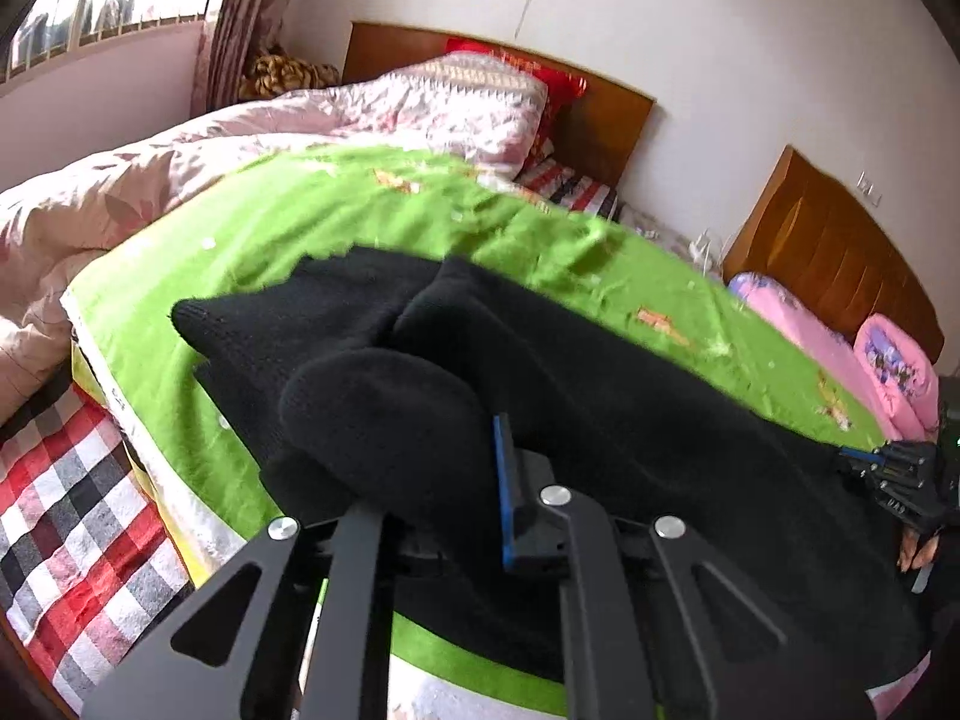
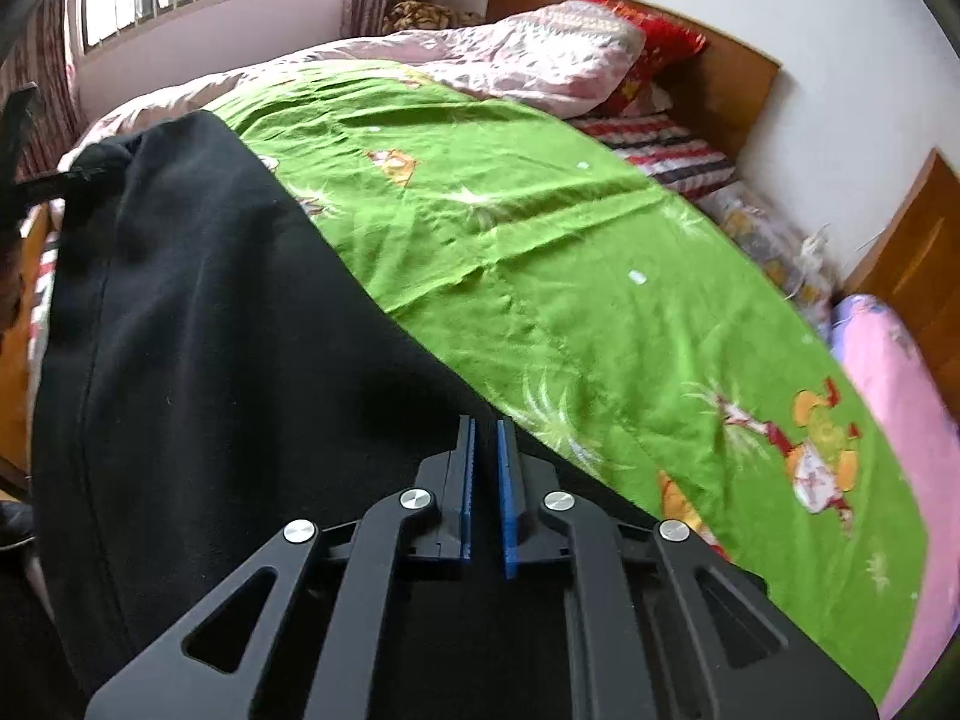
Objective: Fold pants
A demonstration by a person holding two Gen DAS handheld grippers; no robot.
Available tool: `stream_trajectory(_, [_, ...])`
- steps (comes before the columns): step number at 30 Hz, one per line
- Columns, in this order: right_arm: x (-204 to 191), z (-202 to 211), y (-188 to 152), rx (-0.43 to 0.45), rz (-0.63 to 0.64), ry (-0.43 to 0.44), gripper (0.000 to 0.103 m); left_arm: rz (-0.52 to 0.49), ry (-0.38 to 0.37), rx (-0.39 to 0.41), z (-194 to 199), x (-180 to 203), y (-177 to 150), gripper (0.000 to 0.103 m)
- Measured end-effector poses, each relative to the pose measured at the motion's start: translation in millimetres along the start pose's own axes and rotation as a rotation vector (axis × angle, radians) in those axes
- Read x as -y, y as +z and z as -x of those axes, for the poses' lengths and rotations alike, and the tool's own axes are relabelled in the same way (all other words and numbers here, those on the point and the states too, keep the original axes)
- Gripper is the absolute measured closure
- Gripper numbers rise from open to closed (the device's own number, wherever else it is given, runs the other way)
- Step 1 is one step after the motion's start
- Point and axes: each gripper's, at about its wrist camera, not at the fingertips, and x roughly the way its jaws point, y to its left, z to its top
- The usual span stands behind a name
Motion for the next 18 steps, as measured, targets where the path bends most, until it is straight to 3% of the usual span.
stream_trajectory(4, [9,11,3,0.028,-0.034,-0.021,0.095,-0.047,0.032,0.034,19,8,5,0.093])
stream_trajectory(9, [0,-17,-2,-0.035,-0.017,-0.058,0.095,-0.011,0.07,-0.083,-10,-13,-11,0.091])
stream_trajectory(12, [1,-21,-1,-0.027,-0.037,-0.081,0.095,0.003,0.058,-0.087,-14,-25,-20,0.08])
stream_trajectory(13, [2,-21,0,-0.024,-0.041,-0.101,0.092,0.006,0.055,-0.084,-13,-27,-20,0.071])
stream_trajectory(15, [6,-21,1,-0.027,-0.063,-0.119,0.064,0.051,-0.018,-0.092,-10,-38,-18,0.054])
stream_trajectory(16, [11,-18,0,-0.022,-0.087,-0.126,0.057,0.104,-0.074,-0.097,-9,-48,-17,0.028])
stream_trajectory(17, [15,-16,0,-0.012,-0.11,-0.119,0.037,0.148,-0.085,-0.081,-6,-58,-17,0.013])
stream_trajectory(18, [18,-12,0,0.004,-0.14,-0.1,0.024,0.182,-0.087,-0.056,-2,-67,-16,0.013])
